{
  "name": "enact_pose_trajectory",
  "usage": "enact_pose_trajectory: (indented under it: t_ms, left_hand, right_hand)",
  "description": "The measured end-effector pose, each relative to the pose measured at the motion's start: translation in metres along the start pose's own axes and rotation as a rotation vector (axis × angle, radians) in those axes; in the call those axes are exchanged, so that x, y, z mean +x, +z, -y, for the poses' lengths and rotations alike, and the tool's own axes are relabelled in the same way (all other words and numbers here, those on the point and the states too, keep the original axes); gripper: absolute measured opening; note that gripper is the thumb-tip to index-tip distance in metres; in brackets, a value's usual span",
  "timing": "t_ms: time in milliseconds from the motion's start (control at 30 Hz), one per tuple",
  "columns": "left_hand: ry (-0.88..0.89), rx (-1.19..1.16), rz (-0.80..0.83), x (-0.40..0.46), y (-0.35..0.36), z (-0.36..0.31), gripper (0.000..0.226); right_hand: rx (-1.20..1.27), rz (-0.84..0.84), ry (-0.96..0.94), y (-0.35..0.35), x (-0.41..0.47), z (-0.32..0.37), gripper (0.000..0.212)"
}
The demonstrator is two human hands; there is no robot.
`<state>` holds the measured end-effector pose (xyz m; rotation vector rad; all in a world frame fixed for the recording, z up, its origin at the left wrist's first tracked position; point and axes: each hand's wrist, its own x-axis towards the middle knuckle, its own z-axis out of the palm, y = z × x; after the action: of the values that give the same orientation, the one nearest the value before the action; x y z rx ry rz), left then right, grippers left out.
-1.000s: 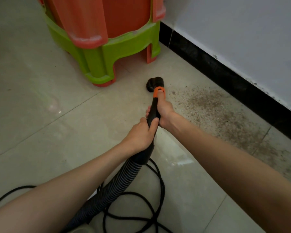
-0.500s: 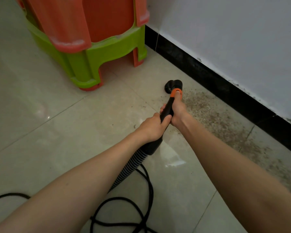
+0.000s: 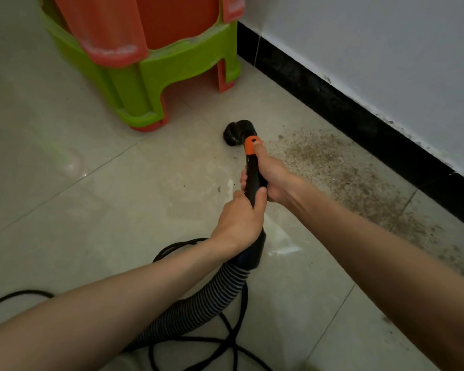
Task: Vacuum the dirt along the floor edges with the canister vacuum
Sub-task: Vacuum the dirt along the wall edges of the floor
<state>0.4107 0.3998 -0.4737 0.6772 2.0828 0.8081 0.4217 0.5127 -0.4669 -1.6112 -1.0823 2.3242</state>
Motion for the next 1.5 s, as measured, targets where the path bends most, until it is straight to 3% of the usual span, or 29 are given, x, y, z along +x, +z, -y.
enact_pose_trajectory:
  t_ms: [400,567,900,1200,1400,1500]
  left_hand:
    - [-0.064,-0.04,-0.037,-0.049,-0.006,0.014,0.053]
    - [-0.087,-0.052,-0.059,-0.039,-0.024,0.009,0.056]
    - [0.019,0.052,0.135,-0.02,-0.02,-0.015,0.06]
    - [-0.055,0.002,0.09,-0.055,-0.001,0.002,0.059]
    - [-0.047,-0.094,0.153,-0.045,-0.01,-0.006,0.061]
    - [-0.064,-0.073,0.109,-0.059,-0.004,-0.001,0.055]
  right_hand:
    - [-0.152,0.112,0.089,0.016,-0.036,-0.025,0.041]
    - [-0.187,0.098,0.07,0.035,-0.032,-0.015,0.039]
    - [-0.036,-0.101,-0.01,0.002,-0.027,0.004,0.032]
    - [-0.095,0.03,0.095,-0.003,-0.044,-0.022,0.04]
    - [-0.071,-0.054,0.032,-0.003,-0.047,-0.012,0.034]
    - [-0.123,-0.016,0.073,-0.005,-0.053,-0.02,0.039]
